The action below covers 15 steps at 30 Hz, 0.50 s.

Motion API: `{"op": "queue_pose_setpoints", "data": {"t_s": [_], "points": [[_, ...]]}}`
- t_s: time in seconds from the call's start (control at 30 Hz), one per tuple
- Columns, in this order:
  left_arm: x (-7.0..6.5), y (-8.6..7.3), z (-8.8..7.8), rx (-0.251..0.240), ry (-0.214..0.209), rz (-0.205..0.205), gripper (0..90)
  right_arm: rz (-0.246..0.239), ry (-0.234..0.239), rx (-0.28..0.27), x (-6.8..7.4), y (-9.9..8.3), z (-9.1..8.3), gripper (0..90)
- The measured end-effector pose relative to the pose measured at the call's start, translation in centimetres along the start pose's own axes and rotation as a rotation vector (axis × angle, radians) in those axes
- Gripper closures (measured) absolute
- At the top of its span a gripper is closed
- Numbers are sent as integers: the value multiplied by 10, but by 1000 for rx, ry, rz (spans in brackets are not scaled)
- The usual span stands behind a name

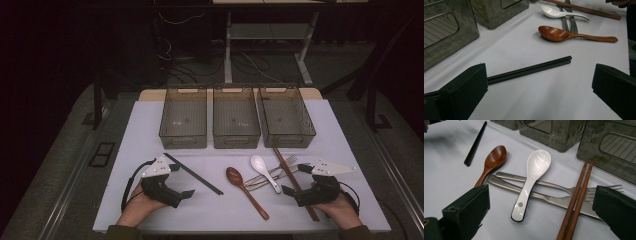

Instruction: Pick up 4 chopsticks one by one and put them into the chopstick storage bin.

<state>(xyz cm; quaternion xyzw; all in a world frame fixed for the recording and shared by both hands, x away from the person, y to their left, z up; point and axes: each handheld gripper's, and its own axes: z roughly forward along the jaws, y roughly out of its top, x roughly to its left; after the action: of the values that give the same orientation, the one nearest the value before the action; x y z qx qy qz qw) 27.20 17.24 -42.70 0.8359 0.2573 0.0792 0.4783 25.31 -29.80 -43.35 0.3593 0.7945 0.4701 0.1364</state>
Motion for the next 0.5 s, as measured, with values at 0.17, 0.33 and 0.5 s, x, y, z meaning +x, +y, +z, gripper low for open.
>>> {"op": "queue_pose_setpoints", "data": {"t_s": [0.17, 0.33, 0.5], "points": [[1, 0, 1, 2, 6, -3, 0, 11, 0, -7, -2, 0, -1, 10], [1, 1, 1, -2, 14, -5, 21, 13, 5, -15, -3, 0, -1, 10], [2, 2, 1, 0, 28, 1, 61, 15, 6, -15, -3, 0, -1, 10]]}}
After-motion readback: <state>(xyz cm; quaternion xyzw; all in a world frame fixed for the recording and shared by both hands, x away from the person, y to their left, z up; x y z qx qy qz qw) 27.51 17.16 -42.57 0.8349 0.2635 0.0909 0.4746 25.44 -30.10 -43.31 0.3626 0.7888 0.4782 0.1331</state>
